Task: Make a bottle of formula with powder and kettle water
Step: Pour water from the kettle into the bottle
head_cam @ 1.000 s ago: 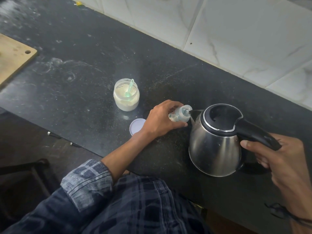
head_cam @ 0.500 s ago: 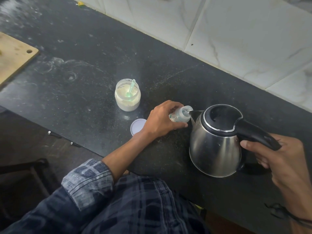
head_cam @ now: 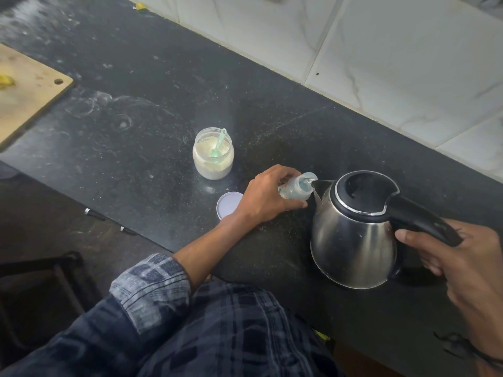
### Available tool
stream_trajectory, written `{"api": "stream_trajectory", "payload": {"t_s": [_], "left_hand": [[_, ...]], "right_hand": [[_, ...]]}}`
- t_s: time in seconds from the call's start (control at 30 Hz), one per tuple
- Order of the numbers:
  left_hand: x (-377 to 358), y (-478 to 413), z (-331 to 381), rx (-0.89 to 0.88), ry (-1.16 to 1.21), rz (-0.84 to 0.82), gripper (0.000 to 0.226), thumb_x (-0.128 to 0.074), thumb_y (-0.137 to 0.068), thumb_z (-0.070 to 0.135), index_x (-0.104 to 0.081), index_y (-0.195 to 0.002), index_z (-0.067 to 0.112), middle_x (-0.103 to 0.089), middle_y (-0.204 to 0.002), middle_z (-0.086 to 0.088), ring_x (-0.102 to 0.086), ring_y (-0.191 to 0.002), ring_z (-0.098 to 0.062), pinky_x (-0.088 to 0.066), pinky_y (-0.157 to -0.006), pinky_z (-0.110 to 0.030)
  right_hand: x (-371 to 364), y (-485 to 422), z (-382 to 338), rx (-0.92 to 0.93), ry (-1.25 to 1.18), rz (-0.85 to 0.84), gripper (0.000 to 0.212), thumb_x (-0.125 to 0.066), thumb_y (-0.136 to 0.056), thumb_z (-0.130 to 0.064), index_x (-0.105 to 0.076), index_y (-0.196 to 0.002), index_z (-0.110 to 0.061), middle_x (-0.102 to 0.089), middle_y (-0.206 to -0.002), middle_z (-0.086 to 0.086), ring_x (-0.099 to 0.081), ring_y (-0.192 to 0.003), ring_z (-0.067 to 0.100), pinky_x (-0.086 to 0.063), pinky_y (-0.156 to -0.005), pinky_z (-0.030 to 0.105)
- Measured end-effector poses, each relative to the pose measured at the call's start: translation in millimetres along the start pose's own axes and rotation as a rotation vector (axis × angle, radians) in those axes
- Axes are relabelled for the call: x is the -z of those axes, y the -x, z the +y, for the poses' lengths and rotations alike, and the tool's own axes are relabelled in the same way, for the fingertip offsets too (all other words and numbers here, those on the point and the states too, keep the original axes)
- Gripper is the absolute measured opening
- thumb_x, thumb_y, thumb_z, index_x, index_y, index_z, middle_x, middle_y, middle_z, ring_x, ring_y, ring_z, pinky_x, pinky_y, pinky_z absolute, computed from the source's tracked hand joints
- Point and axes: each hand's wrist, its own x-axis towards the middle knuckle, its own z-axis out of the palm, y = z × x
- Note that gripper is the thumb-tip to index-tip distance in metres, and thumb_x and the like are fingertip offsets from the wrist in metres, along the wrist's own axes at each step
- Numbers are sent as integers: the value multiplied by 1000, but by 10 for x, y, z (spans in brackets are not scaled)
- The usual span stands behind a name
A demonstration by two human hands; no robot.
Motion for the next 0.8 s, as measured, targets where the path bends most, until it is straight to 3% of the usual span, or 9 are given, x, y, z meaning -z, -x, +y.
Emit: {"api": "stream_trajectory", "payload": {"t_s": [0.5, 0.8], "left_hand": [[-16, 6, -29, 19, 9, 4, 63, -91, -64, 46, -66, -118, 26, -67, -115, 11, -65, -103, -11, -56, -92, -43], [0, 21, -20, 21, 10, 13, 62, -91, -64, 46, -66, -117, 28, -67, -114, 12, -65, -103, -11, -55, -93, -43]], "right_hand": [[14, -9, 31, -13, -8, 4, 43, -78, -76, 5, -52, -48, -13, -28, -42, -7, -22, -39, 13, -18, -41, 21], [4, -8, 26, 2, 4, 0, 39, -78, -76, 4, -56, -49, -14, -29, -41, -7, -23, -39, 13, -18, -42, 24]]}}
